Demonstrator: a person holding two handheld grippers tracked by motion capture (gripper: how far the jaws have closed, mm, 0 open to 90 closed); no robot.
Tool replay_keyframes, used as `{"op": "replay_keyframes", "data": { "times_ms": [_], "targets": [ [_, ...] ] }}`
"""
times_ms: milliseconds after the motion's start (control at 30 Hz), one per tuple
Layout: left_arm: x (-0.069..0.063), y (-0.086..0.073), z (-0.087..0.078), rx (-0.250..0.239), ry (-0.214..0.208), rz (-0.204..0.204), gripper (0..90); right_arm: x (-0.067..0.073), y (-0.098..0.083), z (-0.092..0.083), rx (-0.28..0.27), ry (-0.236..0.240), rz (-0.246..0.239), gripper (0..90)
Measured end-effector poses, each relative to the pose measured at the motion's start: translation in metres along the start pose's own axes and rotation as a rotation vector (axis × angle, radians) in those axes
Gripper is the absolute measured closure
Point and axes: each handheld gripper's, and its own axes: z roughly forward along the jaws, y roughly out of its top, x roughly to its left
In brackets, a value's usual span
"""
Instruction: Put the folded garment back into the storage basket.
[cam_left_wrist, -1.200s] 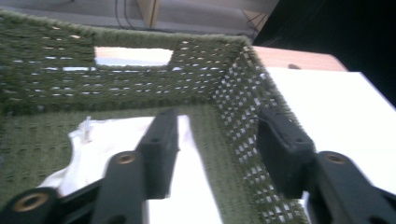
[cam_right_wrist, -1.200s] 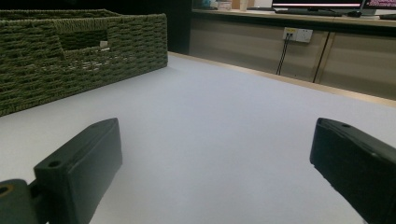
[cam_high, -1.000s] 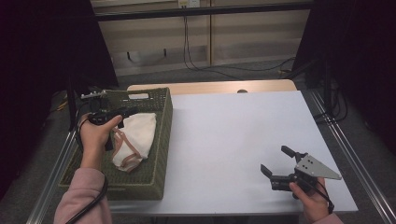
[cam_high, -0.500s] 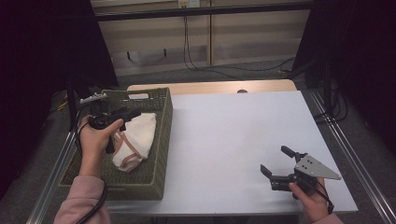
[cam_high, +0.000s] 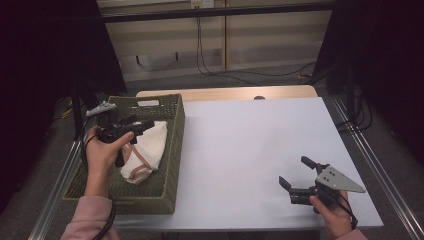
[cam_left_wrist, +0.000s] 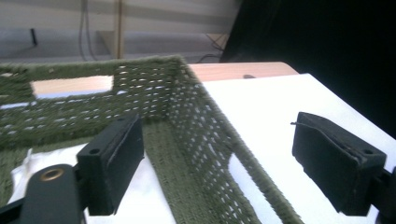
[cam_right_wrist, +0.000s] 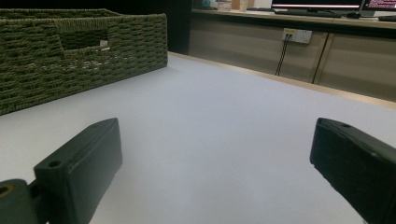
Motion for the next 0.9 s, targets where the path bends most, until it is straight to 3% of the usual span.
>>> {"op": "replay_keyframes", "data": {
  "times_ms": [67,100,200,433,500,600,633,900],
  "targets": [
    [-0.002,0.000,-0.001,0.005,-0.008,0.001,13.9,0.000,0.000,0.000,-0.001,0.001,0.000,2.0],
    [-0.002,-0.001,-0.002,-0.002,-0.011,0.022,13.2,0.000,0.000,0.000,-0.005,0.003,-0.002,2.0],
    [-0.006,-0.002,-0.004,-0.012,-0.022,0.010,11.7,0.000,0.000,0.000,-0.001,-0.004,0.002,2.0],
    [-0.013,-0.002,-0.008,-0.036,-0.031,0.037,10.6,0.000,0.000,0.000,0.000,-0.004,0.005,2.0],
    [-0.015,-0.004,-0.010,-0.034,-0.058,0.023,10.2,0.000,0.000,0.000,-0.001,0.000,-0.002,2.0],
    [-0.016,-0.006,-0.010,-0.045,-0.055,0.052,9.8,0.000,0.000,0.000,-0.003,0.000,0.005,2.0],
    [-0.018,-0.007,-0.010,-0.035,-0.064,0.035,9.4,0.000,0.000,-0.001,-0.004,-0.001,0.005,2.0],
    [-0.018,-0.012,-0.016,-0.062,-0.071,0.050,8.6,0.001,0.000,-0.001,0.000,-0.003,0.008,2.0]
  ]
}}
